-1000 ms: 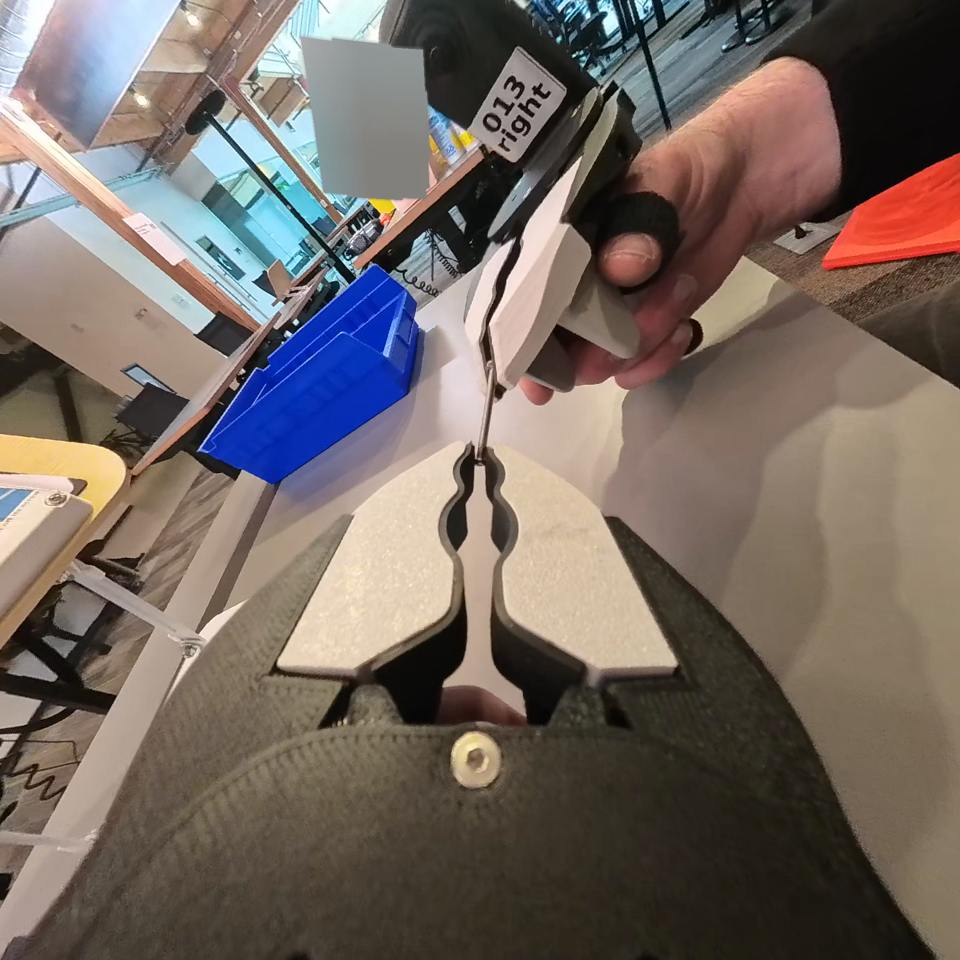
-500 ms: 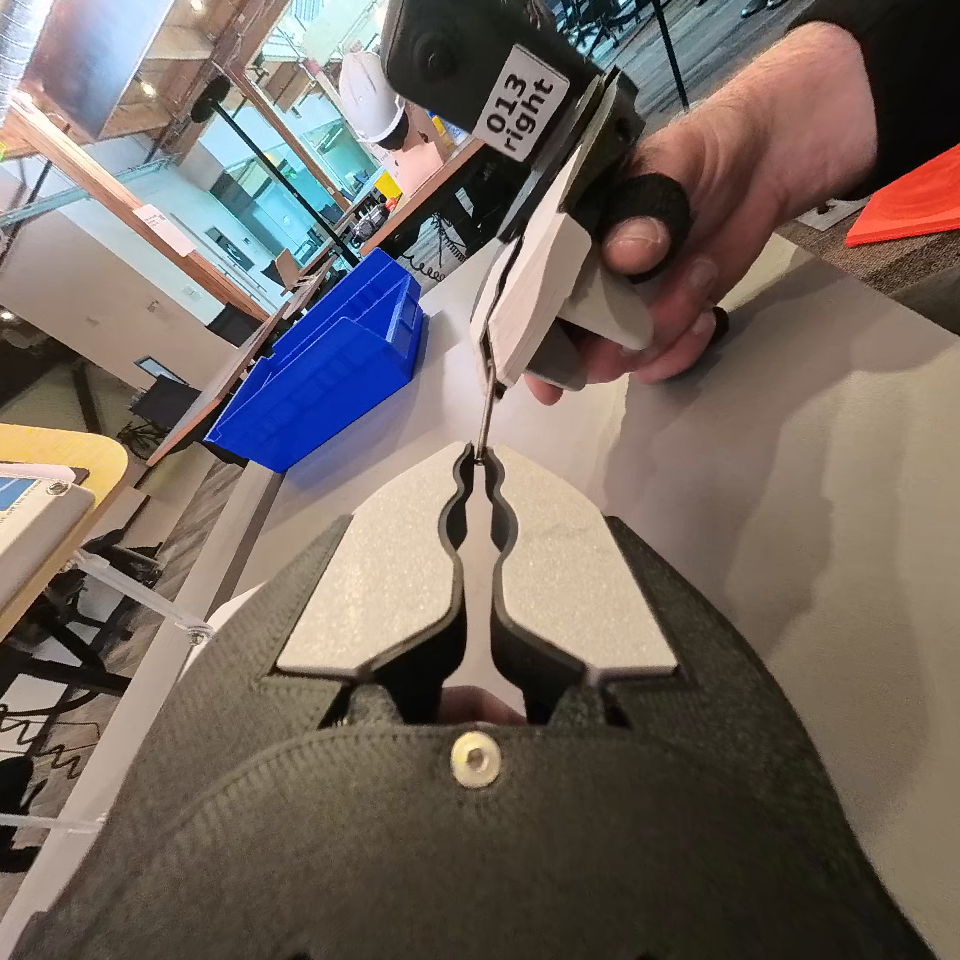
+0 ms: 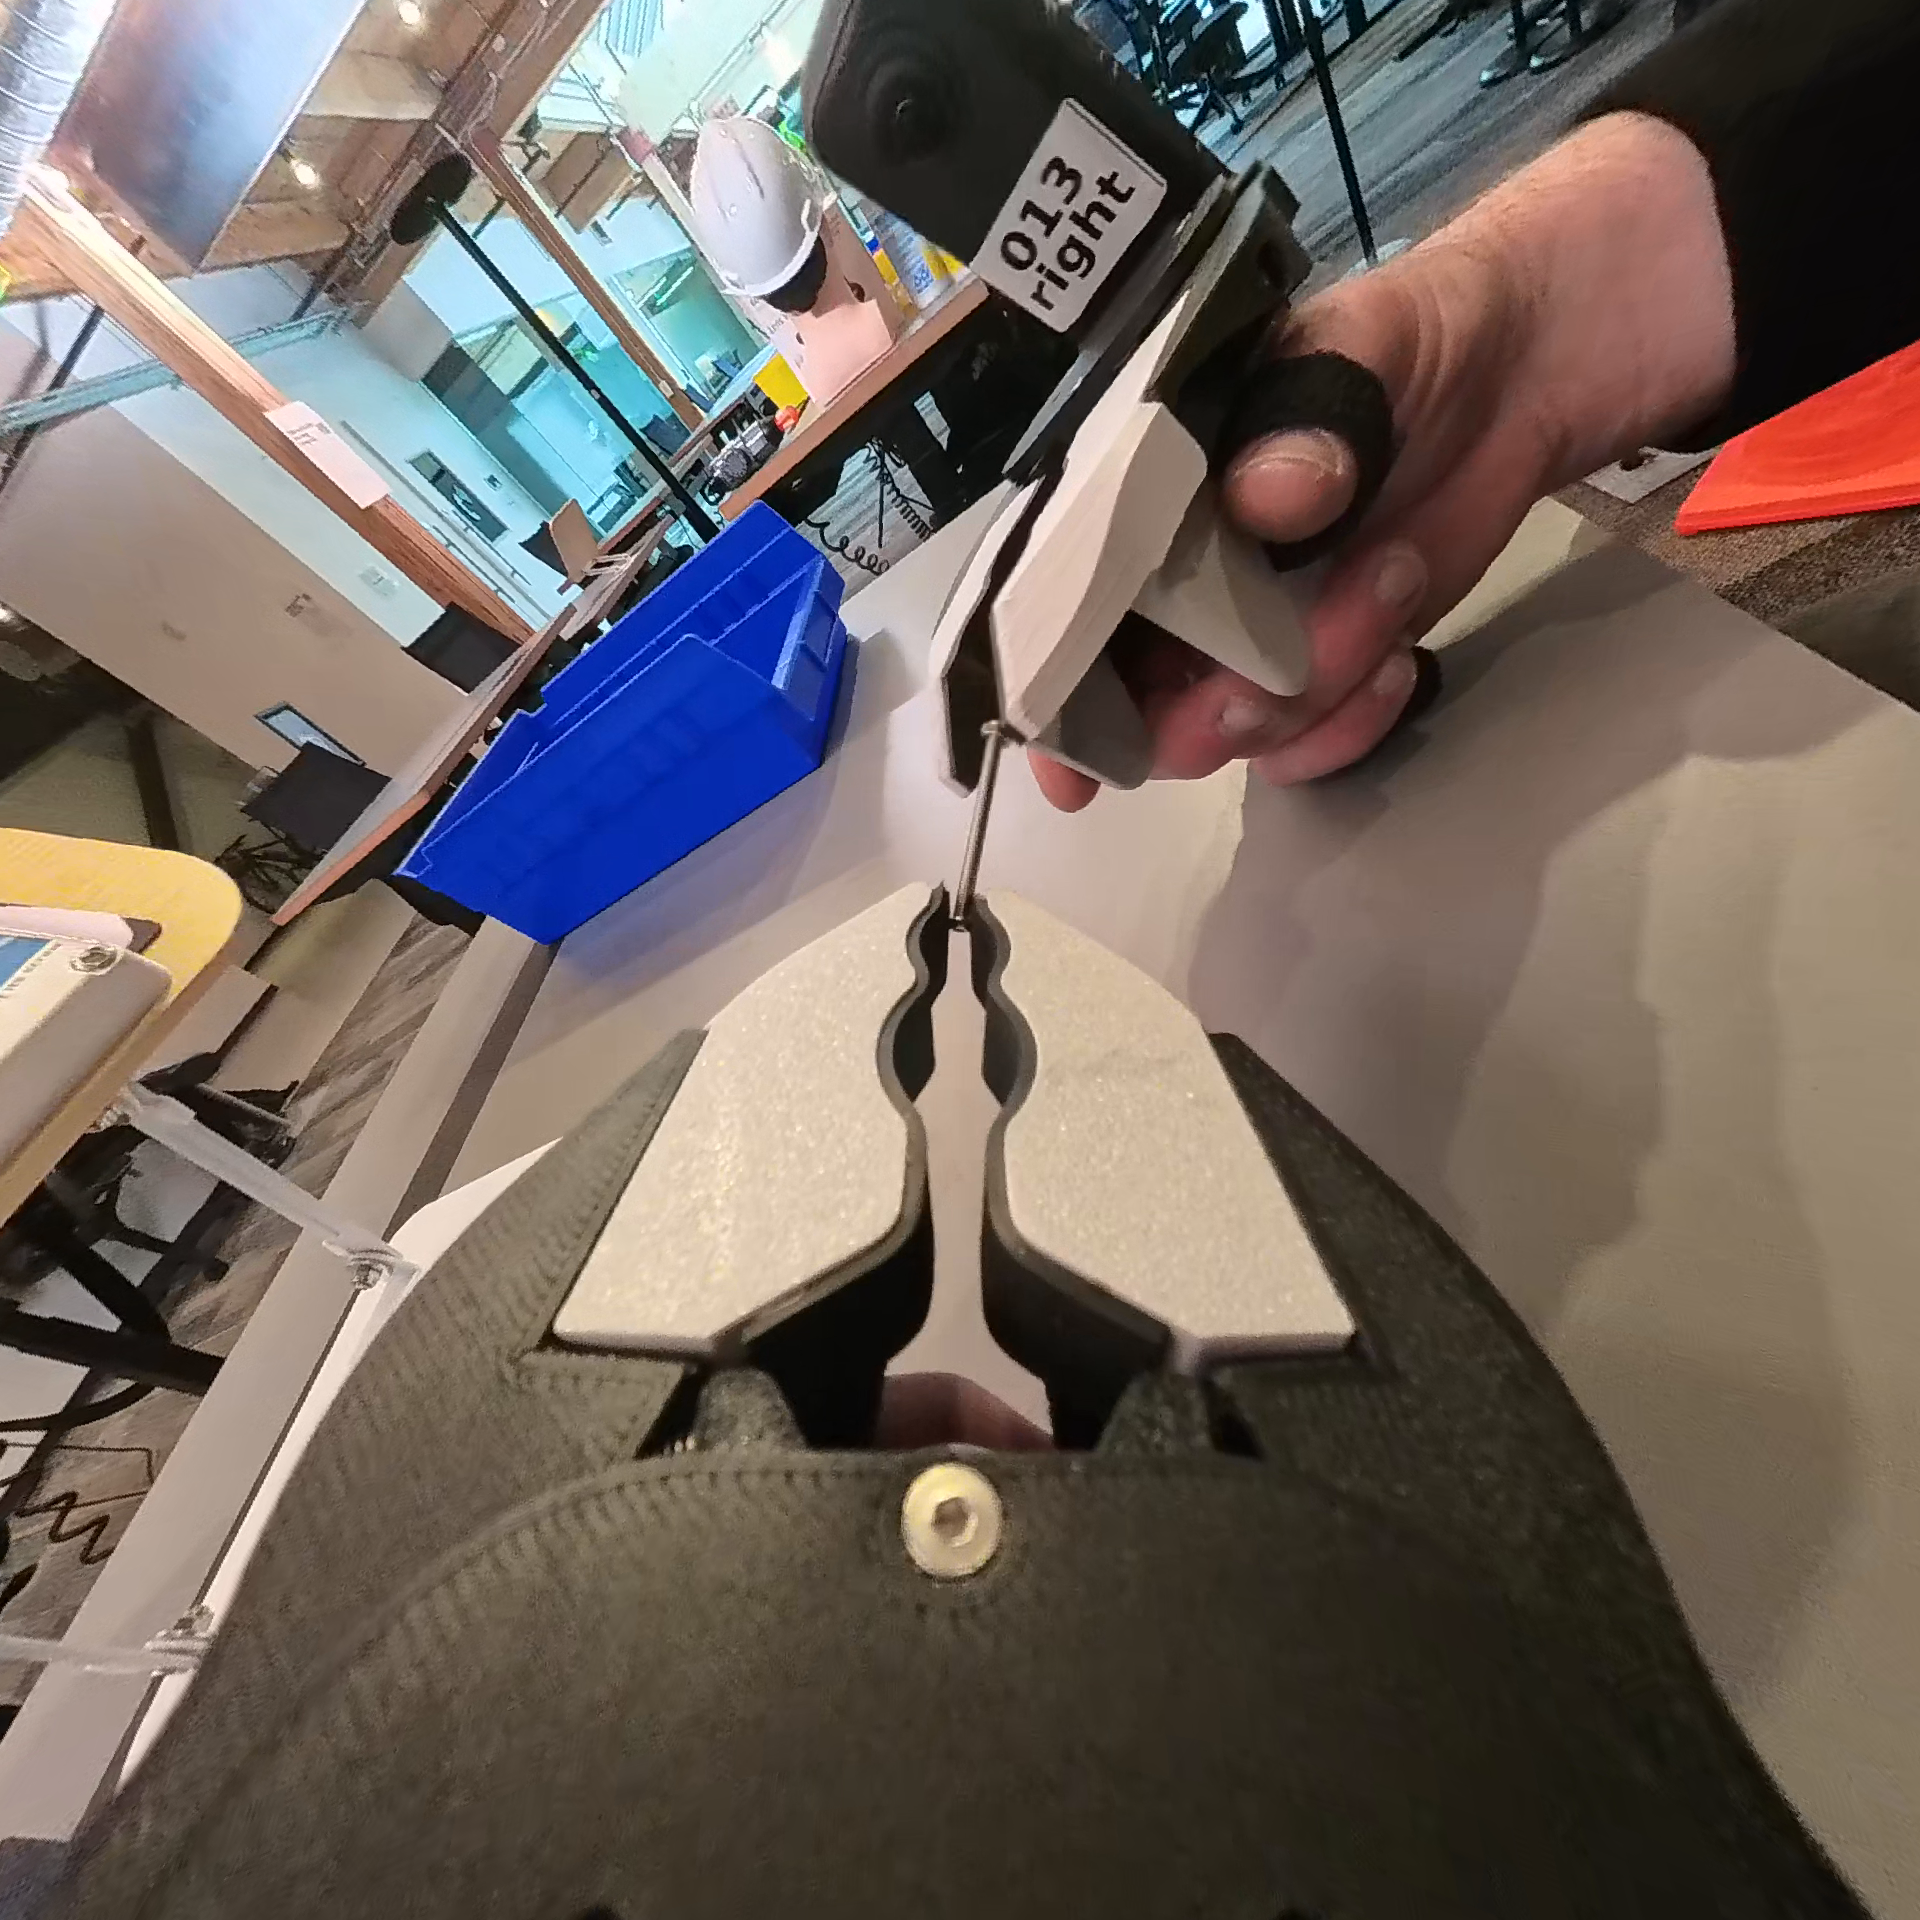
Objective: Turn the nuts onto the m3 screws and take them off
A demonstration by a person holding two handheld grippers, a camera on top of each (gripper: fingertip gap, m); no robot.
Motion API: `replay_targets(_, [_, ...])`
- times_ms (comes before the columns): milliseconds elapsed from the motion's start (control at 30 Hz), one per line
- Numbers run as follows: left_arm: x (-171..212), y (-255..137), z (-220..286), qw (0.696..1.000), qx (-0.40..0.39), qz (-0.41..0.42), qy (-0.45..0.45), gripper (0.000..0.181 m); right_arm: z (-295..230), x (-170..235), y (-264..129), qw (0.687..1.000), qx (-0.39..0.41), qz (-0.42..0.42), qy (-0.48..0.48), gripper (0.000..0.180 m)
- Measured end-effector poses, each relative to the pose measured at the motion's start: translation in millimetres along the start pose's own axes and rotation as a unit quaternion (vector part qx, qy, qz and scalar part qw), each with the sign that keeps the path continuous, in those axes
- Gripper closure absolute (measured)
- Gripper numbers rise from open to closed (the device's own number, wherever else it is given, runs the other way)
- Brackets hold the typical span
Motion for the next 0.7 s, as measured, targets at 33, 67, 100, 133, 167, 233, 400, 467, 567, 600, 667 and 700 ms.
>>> replay_targets(33, [-0.1,-0.2,-0.3,1.000,0.000,0.002,-0.003,0.177,-0.2,-0.1,-0.3,1.000,0.000,0.001,-0.002,0.162])
replay_targets(67, [0.1,-0.3,-0.6,1.000,0.000,0.002,-0.005,0.177,-0.7,0.0,-0.6,1.000,-0.002,0.002,-0.004,0.160])
replay_targets(100, [0.3,-0.4,-0.8,1.000,0.000,0.002,-0.005,0.177,-1.3,0.0,-0.7,1.000,-0.004,0.002,-0.008,0.159])
replay_targets(133, [0.3,-0.5,-1.0,1.000,0.001,0.003,-0.008,0.177,-2.2,-0.1,-1.1,1.000,-0.003,0.003,-0.014,0.157])
replay_targets(167, [0.1,-0.7,-1.8,1.000,0.001,0.008,-0.017,0.177,-3.0,-0.2,-1.3,1.000,0.000,0.003,-0.023,0.156])
replay_targets(233, [0.1,-1.8,-3.8,1.000,0.000,0.014,-0.028,0.177,-5.1,-0.4,-1.3,0.999,-0.002,0.004,-0.036,0.155])
replay_targets(400, [0.2,-1.2,-2.8,1.000,0.005,0.013,-0.027,0.177,-9.4,-0.7,0.8,0.997,0.006,0.001,-0.071,0.155])
replay_targets(467, [-0.3,-1.2,-2.5,1.000,0.006,0.014,-0.027,0.177,-10.7,-1.6,1.9,0.997,0.005,0.002,-0.076,0.155])
replay_targets(567, [-0.7,-1.7,-3.3,0.999,0.005,0.016,-0.030,0.177,-11.5,-1.4,3.2,0.997,0.007,-0.004,-0.080,0.155])
replay_targets(600, [-0.7,-2.0,-3.6,0.999,0.004,0.017,-0.032,0.177,-11.7,-1.1,3.5,0.997,0.007,-0.007,-0.081,0.155])
replay_targets(667, [-1.1,-2.4,-4.3,0.999,0.003,0.021,-0.036,0.177,-12.9,-0.2,4.3,0.997,0.005,-0.012,-0.082,0.156])
replay_targets(700, [-1.3,-2.8,-4.8,0.999,0.002,0.022,-0.037,0.177,-13.9,0.5,4.6,0.996,0.002,-0.017,-0.083,0.160])
Point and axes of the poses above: each gripper's, where its closed fingertips meet, y out along the fingers, x out of its underside, z = x × y across the jaws, the point moved 10 cm from there along -y, back along the fingers
